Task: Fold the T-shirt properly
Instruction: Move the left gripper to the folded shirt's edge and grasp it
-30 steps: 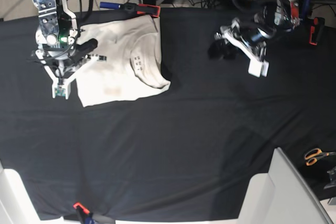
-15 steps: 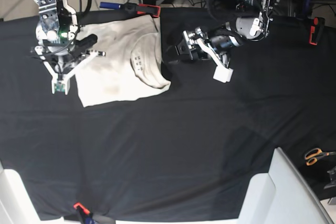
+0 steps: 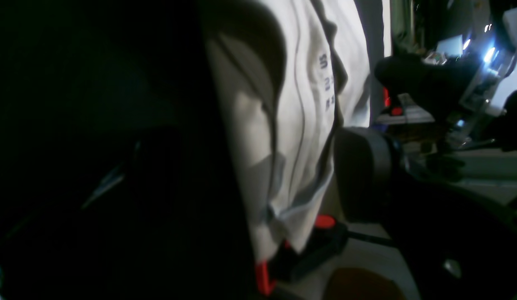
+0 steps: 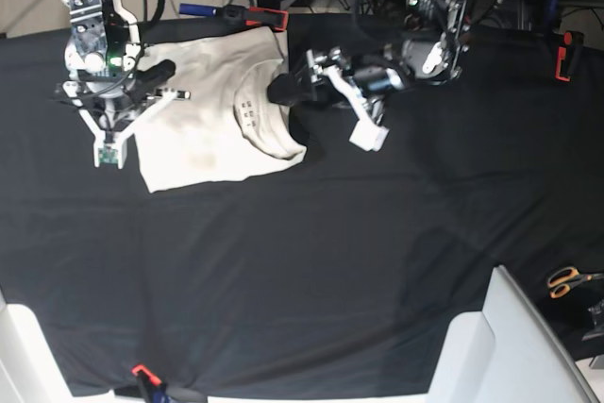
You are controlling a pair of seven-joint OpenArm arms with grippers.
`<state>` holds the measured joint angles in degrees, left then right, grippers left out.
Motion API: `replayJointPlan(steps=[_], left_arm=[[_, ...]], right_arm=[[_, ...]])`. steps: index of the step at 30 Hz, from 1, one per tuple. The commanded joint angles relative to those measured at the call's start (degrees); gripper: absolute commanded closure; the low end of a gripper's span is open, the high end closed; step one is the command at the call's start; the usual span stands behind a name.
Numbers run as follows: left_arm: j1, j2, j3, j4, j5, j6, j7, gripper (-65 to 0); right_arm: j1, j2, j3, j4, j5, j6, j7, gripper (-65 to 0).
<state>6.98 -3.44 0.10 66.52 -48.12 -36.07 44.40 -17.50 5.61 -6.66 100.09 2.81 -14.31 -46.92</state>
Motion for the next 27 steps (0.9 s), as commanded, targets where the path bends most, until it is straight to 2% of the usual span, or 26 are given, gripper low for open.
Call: replayJointPlan(steps=[1, 11, 15, 19, 22, 27], left_arm=[[-0.3, 0.1, 0.1, 0.2, 1.0, -0.1, -0.1, -55.6], [-4.7, 0.9, 0.2, -4.9, 1.3, -0.1, -0.1, -55.6], [-6.8, 3.0, 0.3, -7.2, 1.3, -0.1, -0.1, -55.5], [-8.3, 3.8, 4.7, -8.3, 1.4, 0.0, -0.2, -55.5], [-8.5, 3.8, 8.0, -8.4, 1.4, 0.3, -3.7, -55.5], [-8.5, 3.8, 8.7, -11.4, 1.2, 0.3, -5.4, -55.5]], right_arm=[[0.3, 0.3, 0.1, 1.0, -0.4, -0.2, 0.9, -0.2], [0.3, 0.1, 0.1, 1.0, -0.4, -0.2, 0.9, -0.2], [0.3, 0.1, 0.1, 1.0, -0.4, -0.2, 0.9, -0.2], [0.3, 0.1, 0.1, 1.0, -0.4, -0.2, 0.9, -0.2], [0.3, 0.1, 0.5, 1.0, -0.4, -0.2, 0.9, -0.2], [0.3, 0.2, 0.5, 1.0, -0.4, -0.2, 0.9, -0.2]])
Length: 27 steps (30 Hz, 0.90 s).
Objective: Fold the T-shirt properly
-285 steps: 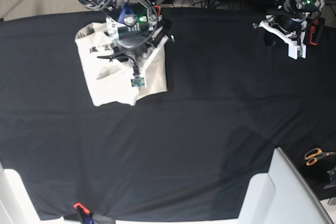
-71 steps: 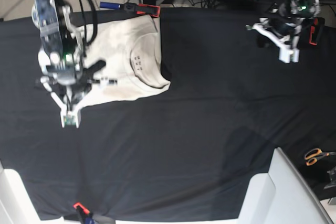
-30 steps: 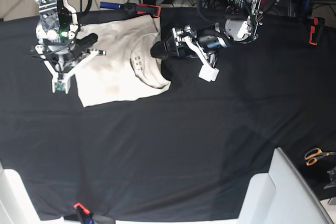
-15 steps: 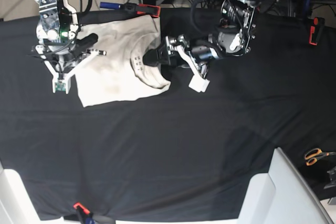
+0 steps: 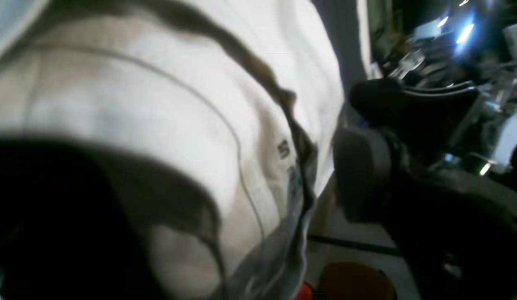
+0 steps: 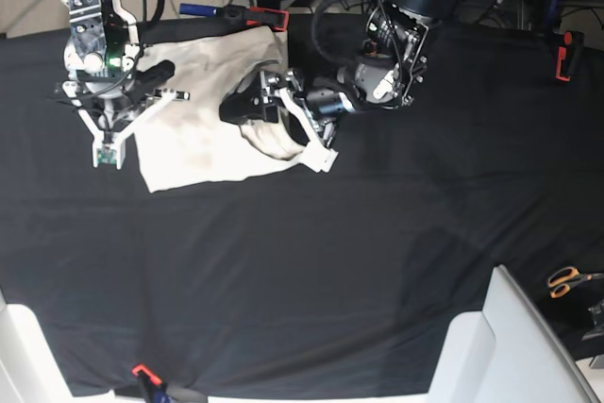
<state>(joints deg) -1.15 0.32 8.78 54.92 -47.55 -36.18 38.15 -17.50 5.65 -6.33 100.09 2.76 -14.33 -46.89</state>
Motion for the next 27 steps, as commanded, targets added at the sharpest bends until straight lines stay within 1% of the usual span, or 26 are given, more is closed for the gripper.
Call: replayJointPlan(steps=[1, 2, 3, 4, 5, 6, 11, 16, 18, 20, 22, 23, 25, 27], left_arm=[[-0.4, 0.1, 0.1, -0.2, 0.6, 0.4, 0.7, -55.3], [-0.5, 0.1, 0.0, -0.3, 0.6, 0.4, 0.7, -55.1], [-0.5, 0.1, 0.0, -0.4, 0.6, 0.4, 0.7, -53.5], [-0.5, 0.1, 0.0, -0.4, 0.6, 0.4, 0.7, -49.4], [-0.5, 0.1, 0.0, -0.5, 0.7, 0.4, 0.7, -43.9], [-0.5, 0.1, 0.0, -0.5, 0.7, 0.4, 0.7, -38.2], [-1.3, 0.1, 0.6, -0.7, 0.7, 0.4, 0.7, -0.2], [-2.1, 0.1, 0.7, -2.7, 0.8, 0.4, 0.7, 0.0], [-2.6, -0.1, 0.7, -2.9, 0.8, 1.0, 0.8, 0.0], [-2.9, -0.4, 0.7, -2.7, 0.8, 4.0, 0.9, 0.0], [-4.0, -1.9, 0.9, -1.9, 1.1, 8.2, 1.1, 0.0], [-4.4, -2.6, 1.8, -1.2, 1.8, 9.8, 1.2, 0.0], [-4.8, -4.8, 5.6, 1.1, 3.9, 11.7, 1.2, 0.0], [-5.9, -7.1, 9.6, 3.2, 4.8, 12.6, 1.6, 0.0]], right_arm=[[0.3, 0.2, 0.2, 1.0, -0.3, -0.1, 0.9, -0.2], [0.3, 0.2, 0.2, 1.0, -0.3, -0.1, 0.9, -0.2], [0.3, 0.2, 0.2, 1.0, -0.3, -0.1, 0.9, -0.2], [0.3, 0.2, 0.2, 1.0, -0.3, -0.1, 0.9, -0.2], [0.3, 0.2, 0.2, 1.0, -0.3, -0.1, 0.9, -0.2], [0.3, 0.2, 0.2, 1.0, -0.3, -0.1, 0.9, -0.2], [0.3, 0.2, 0.2, 1.0, -0.3, -0.1, 0.9, -0.2], [0.3, 0.2, 0.3, 1.0, -0.3, -0.1, 0.9, -0.2], [0.3, 0.2, 0.3, 1.0, -0.3, -0.1, 0.9, -0.2], [0.3, 0.2, 0.3, 1.0, -0.3, -0.1, 0.9, -0.2], [0.3, 0.2, 0.3, 1.0, -0.3, -0.1, 0.9, -0.2], [0.3, 0.2, 0.4, 1.0, -0.3, -0.1, 0.9, -0.2], [0.3, 0.2, 0.4, 1.0, -0.3, -0.1, 0.9, -0.2], [0.3, 0.2, 0.4, 1.0, -0.3, -0.1, 0.9, -0.2]])
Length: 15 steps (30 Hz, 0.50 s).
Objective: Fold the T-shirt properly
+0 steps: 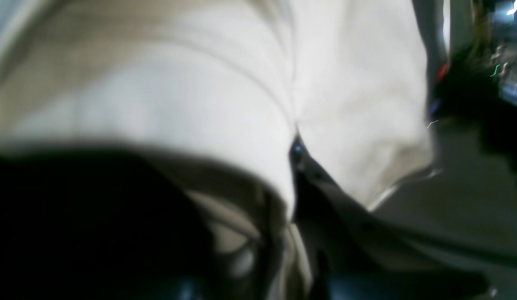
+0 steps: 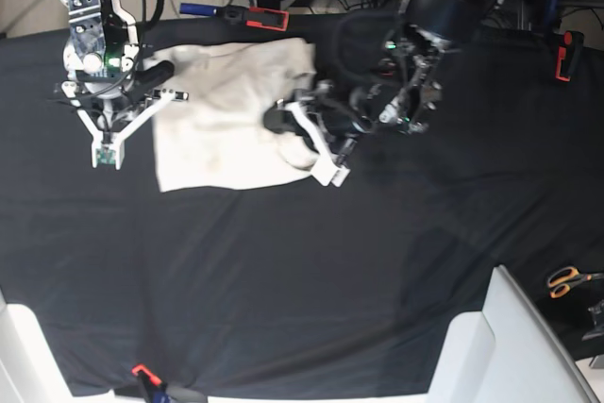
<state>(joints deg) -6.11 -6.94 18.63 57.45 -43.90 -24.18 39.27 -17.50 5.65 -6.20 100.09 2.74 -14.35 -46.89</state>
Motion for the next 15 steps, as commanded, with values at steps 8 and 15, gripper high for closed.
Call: replayJointPlan(steps=[8, 15], left_arm=[[-9.3, -8.2, 11.3, 0.9, 1.3, 3.0, 7.9, 0.0], [-18.1, -10.7, 21.7, 0.5, 1.3, 8.1, 7.9, 0.0]], right_arm=[[0.3, 0.2, 0.3, 1.0, -0.3, -0.1, 0.9, -0.2], [0.3, 0.2, 0.3, 1.0, -0.3, -0.1, 0.9, -0.2]])
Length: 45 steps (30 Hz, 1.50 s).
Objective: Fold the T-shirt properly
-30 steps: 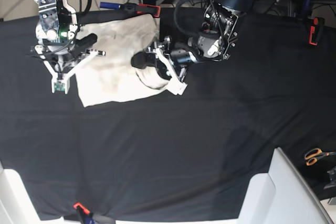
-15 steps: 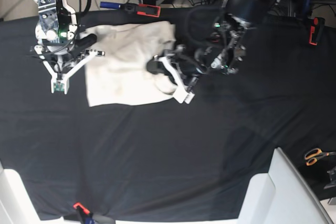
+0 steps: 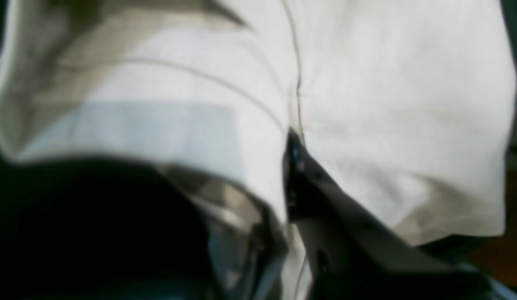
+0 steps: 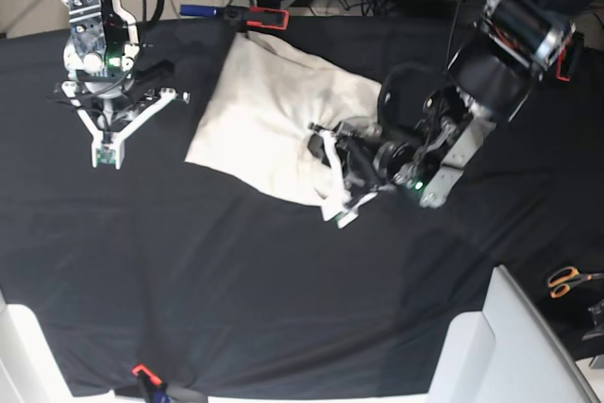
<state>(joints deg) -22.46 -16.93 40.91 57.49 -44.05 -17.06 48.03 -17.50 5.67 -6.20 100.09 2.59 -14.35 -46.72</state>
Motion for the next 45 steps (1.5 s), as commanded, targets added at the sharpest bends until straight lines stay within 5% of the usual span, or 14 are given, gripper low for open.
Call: replayJointPlan(steps=[1, 6, 15, 21, 30, 45], left_arm=[[-3.1, -0.7, 1.3, 0.5, 1.7, 1.0, -0.9, 0.0], [-7.8, 1.9, 8.7, 0.4, 11.6, 1.4, -0.9, 0.0], [-8.2, 11.3, 9.2, 0.4, 42.7, 1.2, -1.2, 0.0], [-8.5, 16.6, 9.7, 0.7, 53.9, 1.2, -2.4, 0.0], [-8.1, 21.3, 9.8, -4.7, 61.0, 1.1, -7.4, 0.0], [-8.4, 21.1, 10.8, -5.8, 62.1, 1.1, -7.5, 0.0]], right_arm=[[0.2, 0.2, 0.3, 1.0, -0.2, -0.1, 0.7, -0.2], [-0.4, 0.2, 0.3, 1.1, -0.2, -0.1, 0.7, -0.2], [-1.6, 0.2, 2.3, 1.1, -0.2, -0.1, 0.8, -0.2], [-2.2, 0.3, 2.3, 1.1, -0.3, -0.1, 0.8, -0.2], [-2.4, 0.3, 2.3, 1.1, -0.3, -0.1, 0.8, -0.2], [-2.4, 0.3, 2.3, 1.1, -0.3, -0.1, 0.8, -0.2]])
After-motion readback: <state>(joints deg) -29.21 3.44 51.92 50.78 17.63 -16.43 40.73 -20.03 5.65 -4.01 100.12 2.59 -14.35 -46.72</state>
